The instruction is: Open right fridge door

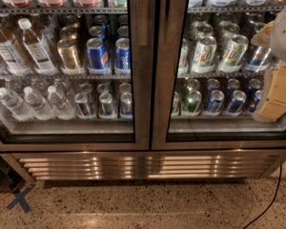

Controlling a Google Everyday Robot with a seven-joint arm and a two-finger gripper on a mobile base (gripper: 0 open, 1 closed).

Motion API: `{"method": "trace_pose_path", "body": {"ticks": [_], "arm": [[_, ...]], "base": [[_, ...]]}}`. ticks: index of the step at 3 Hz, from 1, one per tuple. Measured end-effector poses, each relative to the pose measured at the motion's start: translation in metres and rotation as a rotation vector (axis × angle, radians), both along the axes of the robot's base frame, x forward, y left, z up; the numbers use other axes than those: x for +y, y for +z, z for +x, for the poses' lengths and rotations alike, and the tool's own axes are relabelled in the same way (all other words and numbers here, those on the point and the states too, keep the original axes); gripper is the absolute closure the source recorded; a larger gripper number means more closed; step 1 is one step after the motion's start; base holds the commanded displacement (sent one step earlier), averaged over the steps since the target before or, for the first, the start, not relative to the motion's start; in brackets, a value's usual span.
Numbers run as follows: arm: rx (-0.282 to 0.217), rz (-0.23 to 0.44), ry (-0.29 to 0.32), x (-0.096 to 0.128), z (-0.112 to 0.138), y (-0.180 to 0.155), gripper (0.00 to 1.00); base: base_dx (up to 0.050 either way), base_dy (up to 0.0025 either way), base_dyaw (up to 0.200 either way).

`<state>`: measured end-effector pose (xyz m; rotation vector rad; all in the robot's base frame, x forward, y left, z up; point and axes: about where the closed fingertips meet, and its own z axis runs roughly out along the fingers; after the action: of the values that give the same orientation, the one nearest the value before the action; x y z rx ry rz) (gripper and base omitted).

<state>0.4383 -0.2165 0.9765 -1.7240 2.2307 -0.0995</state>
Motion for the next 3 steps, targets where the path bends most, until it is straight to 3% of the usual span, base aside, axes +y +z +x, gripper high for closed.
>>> {"method": "trace_pose_path", "body": {"ticks": [1,2,3], "arm": [[0.000,0.000,0.000,0.000,0.000,0.000,0.00],[-0.005,0.035,0.039,0.009,0.001,0.004,0.00],[-0.027,0.125,0.166,0.038,0.004,0.014,0.00]], "base": [[0.000,0.00000,0.000],[0.000,0.00000,0.000],[0.000,0.00000,0.000]]}}
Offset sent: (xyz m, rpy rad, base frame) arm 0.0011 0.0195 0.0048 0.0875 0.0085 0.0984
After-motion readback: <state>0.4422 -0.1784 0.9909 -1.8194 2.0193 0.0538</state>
